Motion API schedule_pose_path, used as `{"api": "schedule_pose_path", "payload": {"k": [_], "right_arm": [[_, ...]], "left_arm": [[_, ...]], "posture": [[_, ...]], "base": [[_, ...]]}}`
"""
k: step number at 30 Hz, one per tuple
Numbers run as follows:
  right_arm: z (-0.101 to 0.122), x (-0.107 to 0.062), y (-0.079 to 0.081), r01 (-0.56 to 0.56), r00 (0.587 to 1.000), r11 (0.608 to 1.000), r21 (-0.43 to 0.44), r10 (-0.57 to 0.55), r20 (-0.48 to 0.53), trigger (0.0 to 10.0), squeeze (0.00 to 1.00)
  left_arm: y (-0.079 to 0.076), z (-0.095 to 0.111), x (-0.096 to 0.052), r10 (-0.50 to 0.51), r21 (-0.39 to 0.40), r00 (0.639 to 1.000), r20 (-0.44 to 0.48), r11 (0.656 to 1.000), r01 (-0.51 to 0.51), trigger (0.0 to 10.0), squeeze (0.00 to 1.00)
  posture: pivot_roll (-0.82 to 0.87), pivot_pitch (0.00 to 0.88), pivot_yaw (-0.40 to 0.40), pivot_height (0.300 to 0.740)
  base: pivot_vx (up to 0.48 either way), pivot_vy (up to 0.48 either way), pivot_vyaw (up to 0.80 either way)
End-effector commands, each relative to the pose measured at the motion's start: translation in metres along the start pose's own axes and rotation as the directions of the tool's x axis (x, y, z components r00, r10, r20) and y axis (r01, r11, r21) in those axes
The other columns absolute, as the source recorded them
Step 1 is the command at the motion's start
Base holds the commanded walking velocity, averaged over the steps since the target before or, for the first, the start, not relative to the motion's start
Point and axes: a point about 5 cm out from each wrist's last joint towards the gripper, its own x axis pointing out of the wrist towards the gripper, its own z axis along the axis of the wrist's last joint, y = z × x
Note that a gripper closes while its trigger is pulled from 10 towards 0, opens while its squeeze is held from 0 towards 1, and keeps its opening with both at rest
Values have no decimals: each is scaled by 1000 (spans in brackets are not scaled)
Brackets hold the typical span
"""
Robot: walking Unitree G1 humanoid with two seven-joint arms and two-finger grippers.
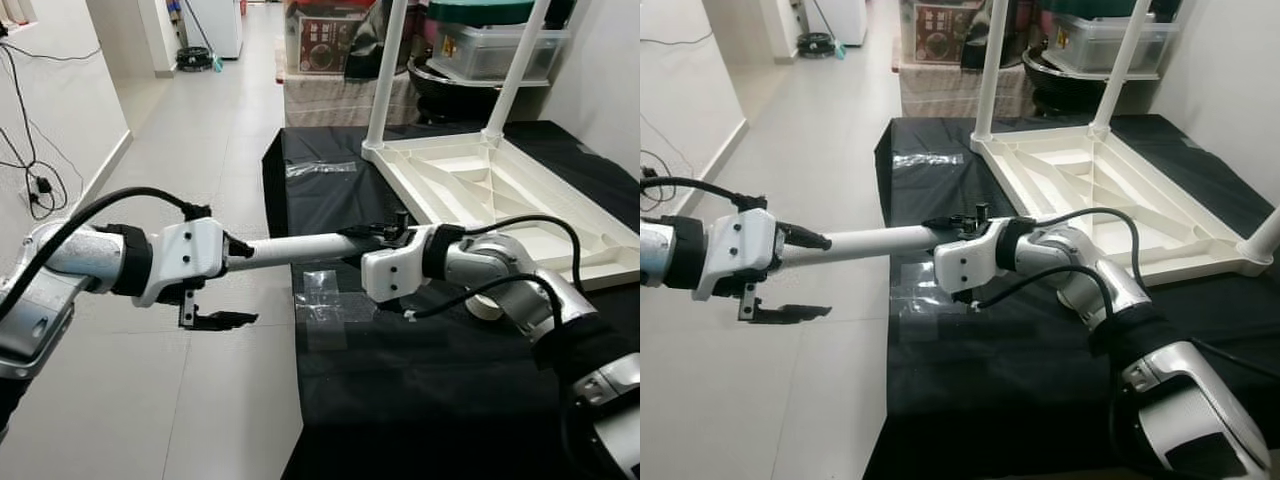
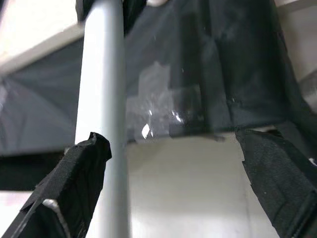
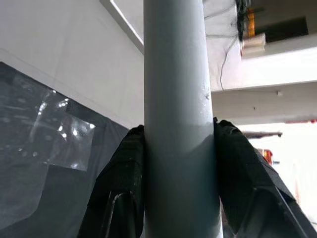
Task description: Building children table
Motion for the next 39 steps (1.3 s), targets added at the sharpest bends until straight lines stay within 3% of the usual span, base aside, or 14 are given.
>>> {"api": "schedule_pose_path", "payload": {"k": [1,9,13,16,17,20,22,27,28,32,33,34,35,39], "right_arm": [[11,-3,-11,16,997,999,-49,-12,78,0,0],[22,-4,-4,-15,987,995,-94,30,160,0,0],[30,-3,-6,22,976,994,-110,3,218,0,0],[33,-2,-12,68,970,991,-115,-38,241,0,0],[35,-2,-18,113,963,986,-124,-78,259,0,0],[35,-2,-19,122,961,985,-126,-85,265,0,0],[36,-2,-24,174,955,977,-127,-135,266,0,0],[36,-1,-27,204,952,970,-132,-164,259,0,0],[38,0,-34,260,941,953,-155,-214,261,0,0],[40,2,-38,283,935,943,-174,-231,271,0,0],[41,2,-40,290,932,940,-179,-236,274,0,0],[41,2,-40,290,932,940,-179,-236,274,0,0],[42,3,-42,298,930,937,-184,-241,277,0,0],[44,4,-44,309,925,932,-191,-247,289,0,0]], "left_arm": [[2,-4,-1,-13,7,999,-45,1000,14,10000,0],[8,-6,-4,-3,-1,997,-77,1000,3,10000,0],[9,-16,-6,-6,-48,993,-114,999,1,10000,0],[8,-24,-5,-1,-110,993,-118,994,-12,10000,0],[6,-32,0,5,-183,993,-117,983,-26,10000,0],[5,-34,1,5,-198,993,-117,980,-28,10000,0],[-4,-37,7,-38,-282,996,-85,959,13,10000,0],[-8,-38,11,-55,-323,996,-63,946,32,10000,0],[-16,-38,19,-93,-385,995,-28,920,75,10000,0],[-23,-39,25,-121,-412,993,-17,905,103,10000,0],[-26,-40,28,-136,-427,991,-13,897,118,6588,0],[-26,-40,28,-136,-427,991,-13,897,118,6588,0],[-30,-40,30,-157,-442,988,-6,886,139,0,0],[-36,-41,33,-193,-461,981,3,871,173,0,0]], "posture": [[56,0,-3,740],[65,0,4,740],[67,0,8,740],[69,0,9,740],[69,0,9,740],[69,0,9,740],[65,0,12,740],[65,0,14,740],[64,0,21,740],[64,0,21,740],[61,0,23,740],[61,0,23,740],[60,0,23,740],[59,0,25,740]], "base": [[0,0,0],[0,0,0],[0,0,0],[0,0,0],[0,0,0],[0,0,0],[0,0,0],[0,0,0],[0,0,0],[0,0,0],[0,0,0],[0,0,0],[0,0,0],[0,0,0]]}}
